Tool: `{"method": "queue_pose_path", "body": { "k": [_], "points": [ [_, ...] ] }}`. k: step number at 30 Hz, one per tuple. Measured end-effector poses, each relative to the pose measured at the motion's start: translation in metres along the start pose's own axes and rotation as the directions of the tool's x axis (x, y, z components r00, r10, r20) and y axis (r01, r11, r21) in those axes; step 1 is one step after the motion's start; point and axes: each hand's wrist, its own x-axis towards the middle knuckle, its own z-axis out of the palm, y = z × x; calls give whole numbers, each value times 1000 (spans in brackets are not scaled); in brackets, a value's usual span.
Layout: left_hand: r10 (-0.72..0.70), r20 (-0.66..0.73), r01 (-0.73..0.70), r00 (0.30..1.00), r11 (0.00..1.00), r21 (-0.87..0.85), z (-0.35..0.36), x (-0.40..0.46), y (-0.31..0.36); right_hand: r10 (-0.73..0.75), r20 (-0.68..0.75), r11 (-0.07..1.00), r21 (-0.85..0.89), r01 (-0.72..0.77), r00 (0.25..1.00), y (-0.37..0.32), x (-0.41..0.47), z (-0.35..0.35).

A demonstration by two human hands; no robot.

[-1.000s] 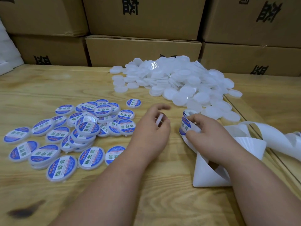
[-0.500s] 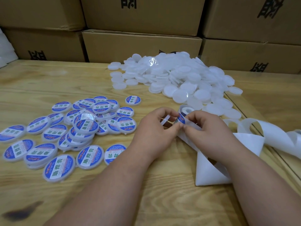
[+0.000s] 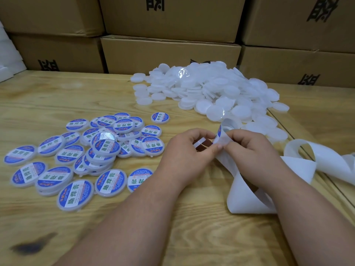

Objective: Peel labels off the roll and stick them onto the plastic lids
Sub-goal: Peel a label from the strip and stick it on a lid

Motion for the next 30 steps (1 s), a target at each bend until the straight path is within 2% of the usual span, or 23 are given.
{"method": "queue_pose_path", "body": {
  "k": [8,16,30],
  "points": [
    [7,7,-7,1000,1000,30,0,1,-2,-47,40,998,-38,48,998,-7,-4,-3],
    [-13,-6,13,1000,999,-52,0,3,-3,-71,47,985,-152,77,996,-4,-3,-4],
    [14,-10,-15,1000,996,-93,0,1,-1,-66,-45,996,-61,63,997,-5,-3,-2]
  ]
}}
